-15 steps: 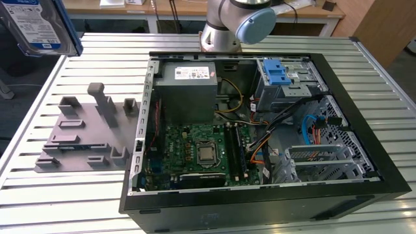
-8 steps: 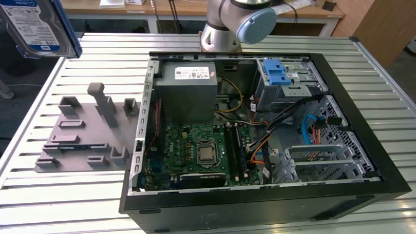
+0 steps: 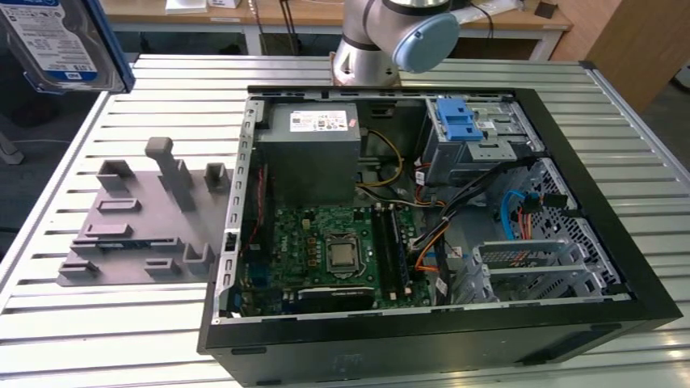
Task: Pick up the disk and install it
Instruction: 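Pick up the disk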
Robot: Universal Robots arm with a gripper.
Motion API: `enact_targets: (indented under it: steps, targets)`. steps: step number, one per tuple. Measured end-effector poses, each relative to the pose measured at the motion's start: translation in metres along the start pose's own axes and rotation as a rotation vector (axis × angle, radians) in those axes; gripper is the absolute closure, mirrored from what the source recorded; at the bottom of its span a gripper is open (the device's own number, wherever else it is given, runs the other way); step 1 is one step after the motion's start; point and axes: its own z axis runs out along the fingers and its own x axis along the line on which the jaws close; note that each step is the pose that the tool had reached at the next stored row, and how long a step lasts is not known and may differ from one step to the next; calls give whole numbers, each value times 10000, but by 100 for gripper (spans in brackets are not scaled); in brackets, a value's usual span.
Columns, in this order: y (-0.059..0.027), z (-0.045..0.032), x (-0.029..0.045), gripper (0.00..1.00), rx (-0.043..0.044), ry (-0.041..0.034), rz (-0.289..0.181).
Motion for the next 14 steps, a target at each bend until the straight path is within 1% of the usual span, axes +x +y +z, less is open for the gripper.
enact_targets:
  steps: [2, 5, 7, 14]
  targets:
    - [0, -4, 14, 64, 2, -1, -2]
    - [-2, -6, 70, 64, 1, 0, -1]
    - [-3, -6, 92, 64, 1, 0, -1]
    - [-12, -7, 136, 64, 3, -1, -1]
